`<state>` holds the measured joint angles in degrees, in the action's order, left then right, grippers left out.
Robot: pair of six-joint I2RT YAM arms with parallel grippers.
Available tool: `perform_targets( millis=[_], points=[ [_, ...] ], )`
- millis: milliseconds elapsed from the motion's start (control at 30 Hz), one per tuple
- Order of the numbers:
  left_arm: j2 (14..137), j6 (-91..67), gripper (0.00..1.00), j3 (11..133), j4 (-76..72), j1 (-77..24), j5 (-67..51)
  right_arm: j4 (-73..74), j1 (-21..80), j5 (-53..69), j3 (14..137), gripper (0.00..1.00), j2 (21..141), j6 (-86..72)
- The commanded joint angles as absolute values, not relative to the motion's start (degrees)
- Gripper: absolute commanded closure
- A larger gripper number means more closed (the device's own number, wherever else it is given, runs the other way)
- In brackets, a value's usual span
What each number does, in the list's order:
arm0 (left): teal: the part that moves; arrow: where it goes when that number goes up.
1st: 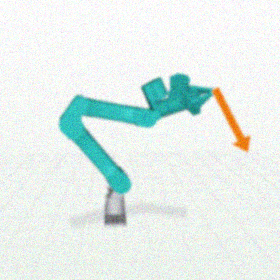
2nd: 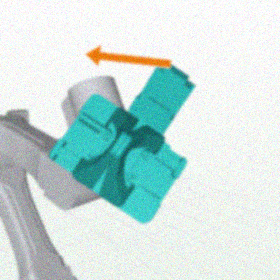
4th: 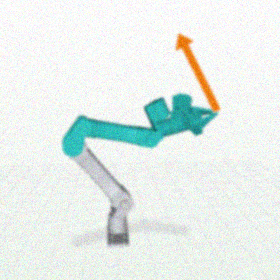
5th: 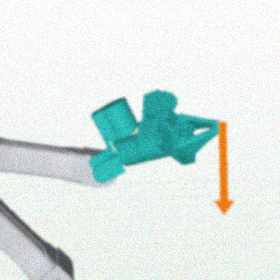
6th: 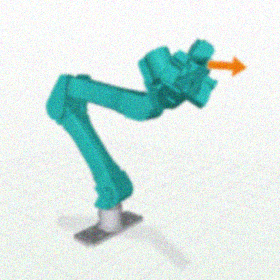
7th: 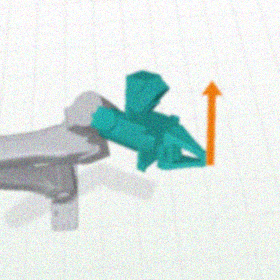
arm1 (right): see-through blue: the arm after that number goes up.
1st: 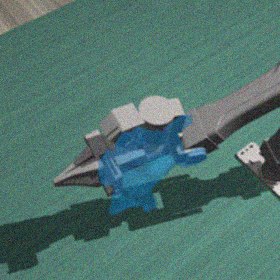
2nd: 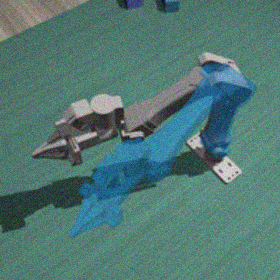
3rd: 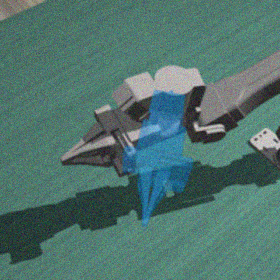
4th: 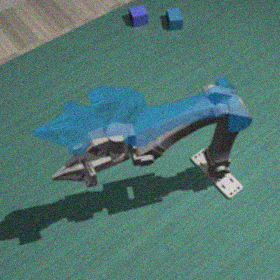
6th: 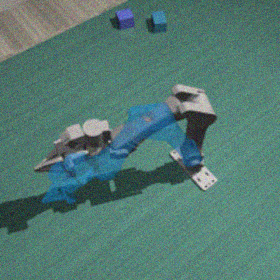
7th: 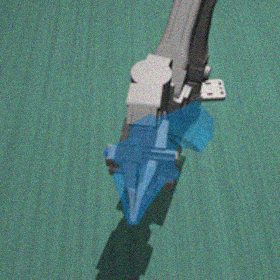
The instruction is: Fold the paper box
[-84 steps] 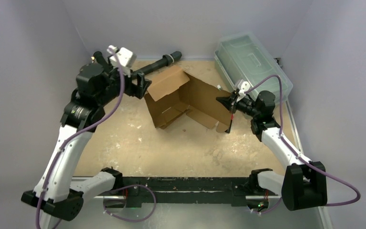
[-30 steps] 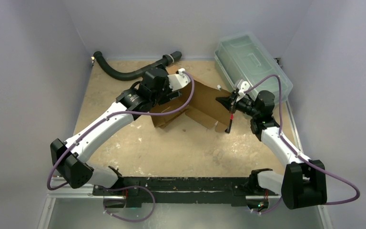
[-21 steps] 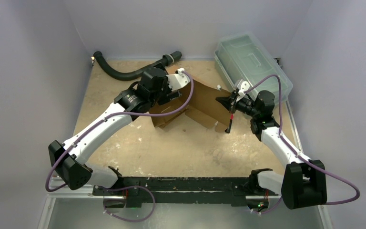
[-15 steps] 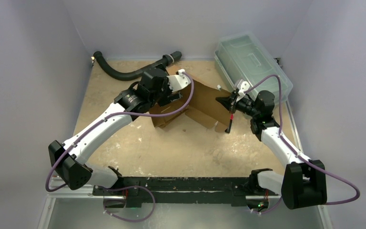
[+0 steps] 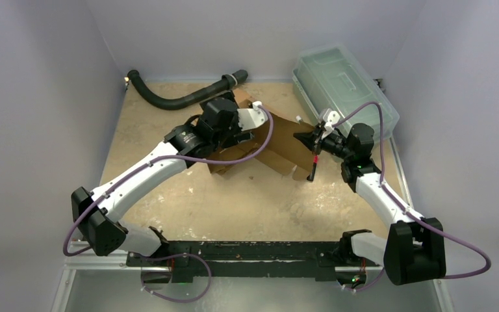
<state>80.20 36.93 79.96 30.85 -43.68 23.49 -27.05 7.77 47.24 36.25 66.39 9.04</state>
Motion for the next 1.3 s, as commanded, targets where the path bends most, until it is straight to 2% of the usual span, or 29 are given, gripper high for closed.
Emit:
perform_targets(
  millis=[0, 467, 867, 1267],
  points=[
    [81.1, 40.3, 0.01, 79.5, 26.6, -46.3, 32.6, -27.9, 8.2, 47.7, 36.7, 1.00, 67.0, 9.5],
    [81.7, 44.5, 0.09, 74.6, 19.2, -46.8, 40.6, -27.8, 8.3, 47.9, 36.7, 1.00, 66.9, 9.5],
    [79.2, 49.1, 0.01, 69.2, 8.1, -46.7, 42.8, -27.8, 8.3, 48.1, 36.8, 1.00, 66.8, 9.4],
    [78.5, 49.8, 0.01, 67.9, 5.1, -44.5, 39.4, -28.7, 8.3, 50.3, 36.4, 1.00, 66.4, 8.7]
  ],
)
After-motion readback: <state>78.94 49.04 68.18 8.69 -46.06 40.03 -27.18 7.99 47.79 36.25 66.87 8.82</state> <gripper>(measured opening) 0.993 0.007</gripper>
